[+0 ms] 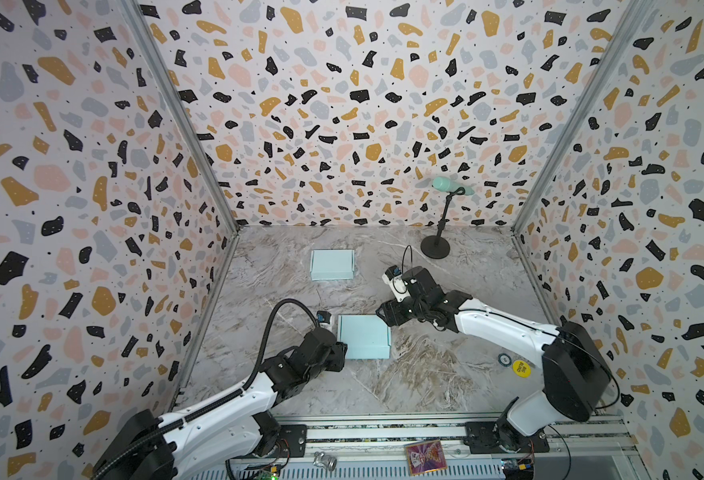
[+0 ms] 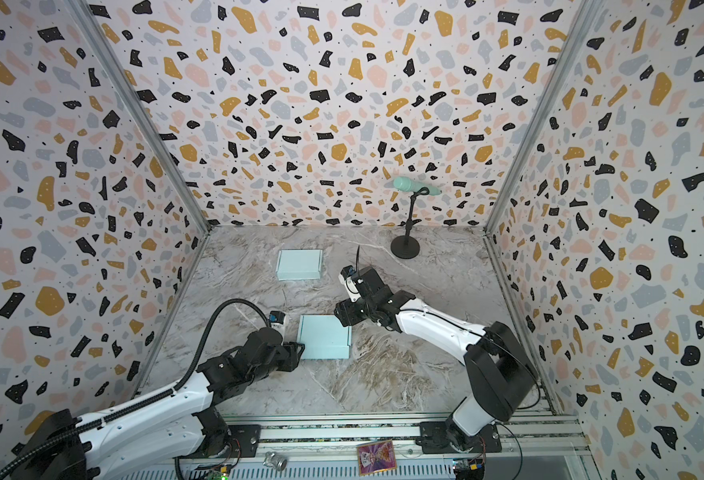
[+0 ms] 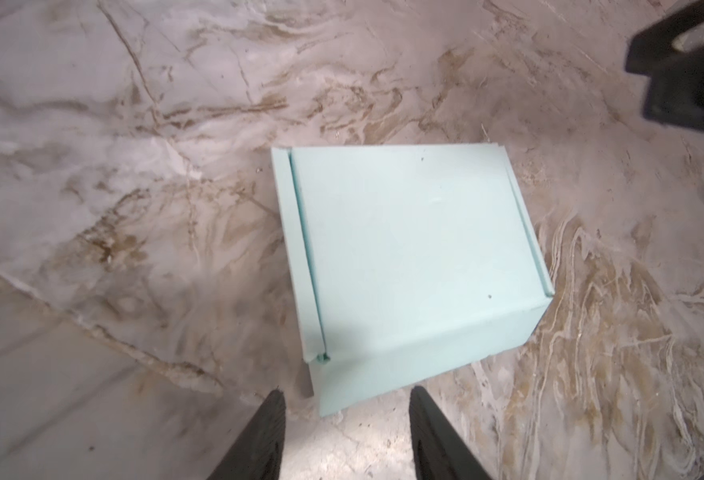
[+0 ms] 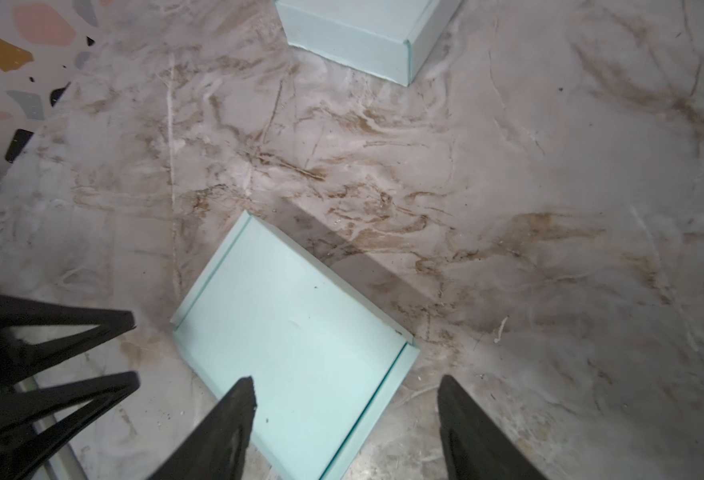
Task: Fold the paper box
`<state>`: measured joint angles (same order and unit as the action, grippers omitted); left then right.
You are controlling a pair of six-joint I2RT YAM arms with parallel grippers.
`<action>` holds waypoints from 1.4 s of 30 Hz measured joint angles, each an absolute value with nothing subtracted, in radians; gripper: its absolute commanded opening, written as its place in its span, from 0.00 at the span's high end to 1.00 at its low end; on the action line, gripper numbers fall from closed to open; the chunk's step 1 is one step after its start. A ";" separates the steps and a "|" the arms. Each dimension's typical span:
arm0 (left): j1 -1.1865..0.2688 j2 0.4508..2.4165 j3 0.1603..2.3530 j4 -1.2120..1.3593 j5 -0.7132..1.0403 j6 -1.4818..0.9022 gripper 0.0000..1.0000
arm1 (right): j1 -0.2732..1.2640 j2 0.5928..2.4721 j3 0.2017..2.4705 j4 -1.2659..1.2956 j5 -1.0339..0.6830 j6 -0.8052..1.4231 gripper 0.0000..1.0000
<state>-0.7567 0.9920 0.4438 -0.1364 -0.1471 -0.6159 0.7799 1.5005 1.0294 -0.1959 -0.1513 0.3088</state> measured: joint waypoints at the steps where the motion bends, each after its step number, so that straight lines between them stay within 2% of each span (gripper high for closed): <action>1: -0.739 1.031 0.481 -0.134 -0.139 -0.603 0.48 | 0.801 1.467 1.008 -0.196 -0.147 0.321 0.32; 10: -0.584 1.466 0.844 -0.099 -0.042 -0.435 0.44 | 0.974 1.324 0.746 -0.157 -0.149 0.504 0.35; 17: -0.544 1.656 0.984 -0.097 0.028 -0.361 0.43 | 0.989 1.317 0.597 -0.015 -0.188 0.611 0.37; 28: -0.544 1.712 0.981 -0.088 0.107 -0.349 0.42 | 0.975 1.406 0.591 0.139 -0.225 0.635 0.43; 42: -0.544 1.675 0.892 -0.070 0.115 -0.350 0.43 | 0.913 1.470 0.595 0.168 -0.239 0.603 0.44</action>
<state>-0.5438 1.6752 0.8921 -0.0700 0.1154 -0.3500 0.9127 1.4700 0.5949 0.1684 -0.2394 0.6029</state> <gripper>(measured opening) 0.566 0.564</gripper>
